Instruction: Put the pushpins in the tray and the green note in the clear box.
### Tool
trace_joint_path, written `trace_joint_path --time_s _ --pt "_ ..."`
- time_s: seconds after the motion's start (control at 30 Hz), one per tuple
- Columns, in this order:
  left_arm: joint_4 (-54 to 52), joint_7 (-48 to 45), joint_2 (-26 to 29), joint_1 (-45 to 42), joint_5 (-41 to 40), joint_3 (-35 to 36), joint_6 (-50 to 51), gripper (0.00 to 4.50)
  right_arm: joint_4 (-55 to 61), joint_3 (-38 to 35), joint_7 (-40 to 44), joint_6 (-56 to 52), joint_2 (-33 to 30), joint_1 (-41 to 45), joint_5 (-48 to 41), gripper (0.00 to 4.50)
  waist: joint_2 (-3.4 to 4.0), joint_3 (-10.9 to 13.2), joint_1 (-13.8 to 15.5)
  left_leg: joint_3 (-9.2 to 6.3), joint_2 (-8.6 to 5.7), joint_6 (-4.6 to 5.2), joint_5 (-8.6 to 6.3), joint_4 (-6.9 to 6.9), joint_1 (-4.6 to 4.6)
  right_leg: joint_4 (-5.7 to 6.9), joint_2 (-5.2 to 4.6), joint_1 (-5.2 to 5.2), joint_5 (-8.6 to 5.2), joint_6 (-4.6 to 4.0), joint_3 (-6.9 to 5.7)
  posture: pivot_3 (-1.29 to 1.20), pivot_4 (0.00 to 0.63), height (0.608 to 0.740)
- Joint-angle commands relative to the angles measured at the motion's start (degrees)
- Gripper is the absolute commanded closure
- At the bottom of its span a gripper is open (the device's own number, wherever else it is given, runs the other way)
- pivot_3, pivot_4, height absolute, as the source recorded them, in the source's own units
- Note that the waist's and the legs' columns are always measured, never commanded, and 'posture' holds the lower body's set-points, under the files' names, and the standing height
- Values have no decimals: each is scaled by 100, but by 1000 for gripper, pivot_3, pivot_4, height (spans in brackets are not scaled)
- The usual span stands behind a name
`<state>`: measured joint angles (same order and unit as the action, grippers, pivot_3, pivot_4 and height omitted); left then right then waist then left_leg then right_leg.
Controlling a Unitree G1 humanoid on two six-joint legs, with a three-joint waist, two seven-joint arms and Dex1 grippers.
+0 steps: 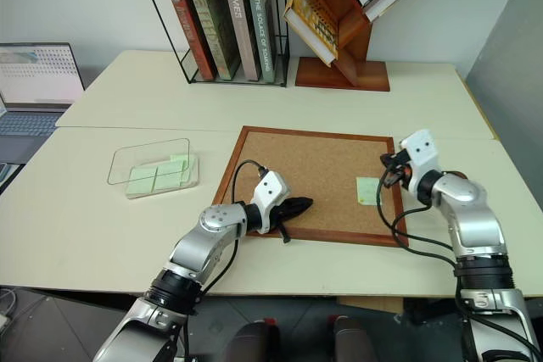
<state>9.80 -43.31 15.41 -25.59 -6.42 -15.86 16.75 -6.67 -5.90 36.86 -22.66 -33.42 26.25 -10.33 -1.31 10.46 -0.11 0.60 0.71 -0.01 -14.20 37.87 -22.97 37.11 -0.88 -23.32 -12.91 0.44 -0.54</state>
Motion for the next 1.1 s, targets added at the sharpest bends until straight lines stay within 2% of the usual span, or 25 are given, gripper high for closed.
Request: trace_joint_path --time_s 0.03,0.2,0.5,0.6,1.0,1.1 --pt "116 -56 34 32 78 -39 -32 4500 144 -576 -306 -113 -400 -303 41 4466 0 0 3 -1 0 0 0 -1 0 -1 0 1 0 0 0 0 150 740" --pt "196 -57 20 -34 100 -39 -116 4500 -119 -828 -701 -498 -674 -578 188 4466 5 -3 -3 6 0 0 0 0 2 1 -3 1 0 1 2 0 150 740" --pt "382 26 4 -123 128 38 -274 4500 -434 -782 -970 -871 -778 -616 300 4466 12 -7 -2 7 -3 1 1 2 2 2 12 1 2 4 3 0 150 740" --pt "400 54 16 -123 130 57 -291 4500 -551 -705 -952 -917 -800 -572 318 3959 12 -7 -3 11 -4 1 1 3 3 1 12 1 4 7 2 0 150 740" --pt "400 67 27 -74 145 26 -337 4500 -751 -743 -999 -808 -761 -403 329 1468 12 -7 -5 12 -3 2 1 3 4 0 15 1 6 11 1 0 150 740" --pt "431 59 26 -96 149 24 -352 4500 -727 -888 -1035 -833 -747 -410 236 1468 12 -7 -5 13 -3 2 1 3 4 0 15 1 6 11 2 0 150 740"
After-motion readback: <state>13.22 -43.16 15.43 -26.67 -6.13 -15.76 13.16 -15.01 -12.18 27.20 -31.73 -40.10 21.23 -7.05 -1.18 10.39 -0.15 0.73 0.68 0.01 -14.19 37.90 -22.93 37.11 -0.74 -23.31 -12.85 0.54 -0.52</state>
